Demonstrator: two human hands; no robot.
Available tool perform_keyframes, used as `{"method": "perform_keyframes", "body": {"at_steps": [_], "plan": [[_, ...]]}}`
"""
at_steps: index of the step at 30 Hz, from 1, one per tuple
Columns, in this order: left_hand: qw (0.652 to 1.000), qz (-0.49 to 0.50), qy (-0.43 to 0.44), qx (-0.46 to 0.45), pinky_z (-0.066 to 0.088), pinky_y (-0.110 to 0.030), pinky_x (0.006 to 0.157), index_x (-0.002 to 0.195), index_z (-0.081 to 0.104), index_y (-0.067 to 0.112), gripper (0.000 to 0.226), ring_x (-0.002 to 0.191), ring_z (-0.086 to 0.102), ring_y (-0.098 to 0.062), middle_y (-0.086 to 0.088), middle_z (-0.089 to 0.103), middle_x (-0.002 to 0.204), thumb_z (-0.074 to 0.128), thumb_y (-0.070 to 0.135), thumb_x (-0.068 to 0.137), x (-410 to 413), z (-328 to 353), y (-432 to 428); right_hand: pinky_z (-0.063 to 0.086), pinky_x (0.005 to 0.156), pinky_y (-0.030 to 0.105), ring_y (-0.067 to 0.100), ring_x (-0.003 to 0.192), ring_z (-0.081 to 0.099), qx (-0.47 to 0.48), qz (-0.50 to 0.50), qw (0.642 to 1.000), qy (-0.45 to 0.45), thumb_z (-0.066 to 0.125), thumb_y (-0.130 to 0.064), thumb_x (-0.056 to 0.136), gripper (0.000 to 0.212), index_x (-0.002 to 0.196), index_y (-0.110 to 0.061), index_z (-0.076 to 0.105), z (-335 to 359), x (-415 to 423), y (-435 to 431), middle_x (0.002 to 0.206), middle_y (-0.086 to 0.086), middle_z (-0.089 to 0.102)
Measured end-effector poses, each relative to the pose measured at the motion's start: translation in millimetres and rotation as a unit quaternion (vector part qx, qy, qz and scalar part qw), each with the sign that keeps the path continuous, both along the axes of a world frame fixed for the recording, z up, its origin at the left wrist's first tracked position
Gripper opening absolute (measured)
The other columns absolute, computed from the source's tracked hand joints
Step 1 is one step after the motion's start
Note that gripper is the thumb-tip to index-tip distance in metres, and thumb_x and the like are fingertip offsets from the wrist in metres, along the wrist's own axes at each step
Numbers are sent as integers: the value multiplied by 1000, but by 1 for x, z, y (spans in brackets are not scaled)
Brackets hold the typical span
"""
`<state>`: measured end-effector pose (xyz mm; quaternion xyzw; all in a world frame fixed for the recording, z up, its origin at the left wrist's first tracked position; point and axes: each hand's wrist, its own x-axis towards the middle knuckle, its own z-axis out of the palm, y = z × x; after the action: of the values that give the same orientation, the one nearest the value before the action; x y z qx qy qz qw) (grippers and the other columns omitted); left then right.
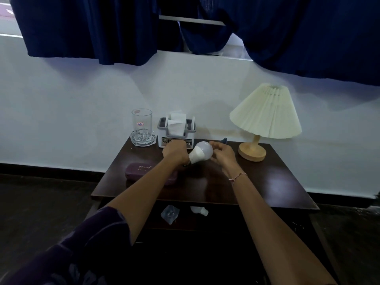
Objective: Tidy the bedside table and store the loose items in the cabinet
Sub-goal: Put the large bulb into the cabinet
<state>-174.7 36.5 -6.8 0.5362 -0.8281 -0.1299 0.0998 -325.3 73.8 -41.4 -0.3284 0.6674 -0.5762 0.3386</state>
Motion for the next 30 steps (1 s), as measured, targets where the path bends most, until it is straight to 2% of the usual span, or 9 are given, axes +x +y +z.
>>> {"method": "perform_keyframes", "body": {"at_steps": [5,10,14,16,18,20,23,26,30], "plan": [[997,-33,65,-2,49,-30,80,100,73,22,29,101,64,-25,-7,71,106,67,15,73,0,6,16,50,93,35,21,109,56,-45,-12,998,-44,45,8,89,38,125,-1,53,8,-4,33,129,14,56],[985,-43,166,4,47,-27,79,95,73,14,23,93,66,-22,-7,73,95,71,13,73,2,8,35,49,89,31,22,111,55,-92,-17,993,-75,49,9,87,40,126,-2,52,16,-3,73,120,10,57],[965,-25,260,11,49,-24,85,92,73,11,21,88,68,-19,-8,74,89,74,12,71,1,-2,59,51,85,31,20,105,58,-120,-44,989,-77,57,6,84,40,123,-5,56,12,-4,102,113,6,60],[950,-14,311,26,48,-17,80,92,73,8,22,81,67,-16,-9,74,88,76,9,70,1,-11,74,53,82,31,20,103,60,-122,-52,988,-81,61,4,82,40,121,-7,58,7,-5,116,113,5,62],[936,-4,351,42,49,-16,78,93,72,5,24,78,66,-14,-10,74,89,77,6,70,2,-21,89,55,75,25,19,101,62,-119,-49,988,-83,62,4,81,38,114,-13,62,0,-6,131,111,4,63],[926,12,375,48,51,-14,79,94,72,4,25,78,67,-14,-8,73,90,77,4,70,3,-31,102,56,69,18,17,100,62,-110,-50,989,-82,62,5,81,37,107,-22,63,-8,-6,147,110,1,64],[911,42,406,57,44,2,63,92,72,3,24,72,64,-11,-3,70,83,79,5,69,6,-42,121,54,73,21,21,108,61,-98,-56,989,-93,62,3,82,38,111,-21,62,-22,-4,169,118,3,63],[899,61,426,78,49,-7,67,87,73,4,22,70,65,-10,-3,70,78,80,6,67,10,-52,138,54,77,23,23,110,60,-95,-65,989,-98,64,1,81,37,111,-21,62,-34,1,193,120,5,63],[887,81,447,84,42,3,61,79,72,11,17,60,62,8,10,67,70,81,5,66,18,-73,167,57,75,20,23,108,63,-107,-69,987,-94,66,-1,80,36,108,-23,64,-56,12,225,120,7,63]]}}
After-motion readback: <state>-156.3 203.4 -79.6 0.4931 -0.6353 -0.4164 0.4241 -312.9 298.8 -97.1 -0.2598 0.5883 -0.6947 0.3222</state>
